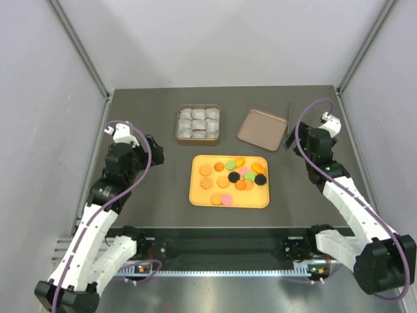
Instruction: Pack the cookies
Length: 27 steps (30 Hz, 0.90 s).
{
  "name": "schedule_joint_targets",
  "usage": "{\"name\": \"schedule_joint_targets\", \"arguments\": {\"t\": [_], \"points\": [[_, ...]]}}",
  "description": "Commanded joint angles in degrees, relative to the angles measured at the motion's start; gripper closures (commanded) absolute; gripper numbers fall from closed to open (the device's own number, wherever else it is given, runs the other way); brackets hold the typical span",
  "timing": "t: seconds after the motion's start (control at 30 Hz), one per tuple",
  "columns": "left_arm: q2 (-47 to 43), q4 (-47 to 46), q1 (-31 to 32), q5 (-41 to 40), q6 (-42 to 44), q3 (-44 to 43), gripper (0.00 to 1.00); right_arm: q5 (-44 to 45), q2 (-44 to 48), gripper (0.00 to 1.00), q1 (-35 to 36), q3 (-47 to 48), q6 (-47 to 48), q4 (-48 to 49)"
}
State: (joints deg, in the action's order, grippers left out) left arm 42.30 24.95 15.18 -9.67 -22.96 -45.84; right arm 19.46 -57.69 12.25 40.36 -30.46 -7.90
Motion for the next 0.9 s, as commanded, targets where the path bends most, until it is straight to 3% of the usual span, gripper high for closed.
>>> {"name": "schedule_joint_targets", "arguments": {"t": [0.0,0.2,0.37,0.53,0.87], "points": [[0.93,0.71,-0.15,2.89,1.16,-1.96,0.01,0.59,0.57,0.00,0.32,5.86,5.13,-5.70],[3.04,-0.08,-0.06,9.41,1.17,-2.76,0.03,-1.35,-6.72,0.00,-0.56,15.80,10.24,-14.15],[5.50,0.19,0.90,17.40,0.64,-3.29,0.04,-4.08,-12.00,0.00,-6.62,19.58,12.35,-14.95],[6.82,-0.25,1.70,19.42,1.16,-1.88,0.04,-7.77,-20.61,0.00,-11.81,23.26,13.23,-14.86],[6.04,-0.43,1.78,20.39,1.87,-1.18,0.04,-8.65,-34.85,0.00,-11.81,29.07,9.98,-12.41]]}}
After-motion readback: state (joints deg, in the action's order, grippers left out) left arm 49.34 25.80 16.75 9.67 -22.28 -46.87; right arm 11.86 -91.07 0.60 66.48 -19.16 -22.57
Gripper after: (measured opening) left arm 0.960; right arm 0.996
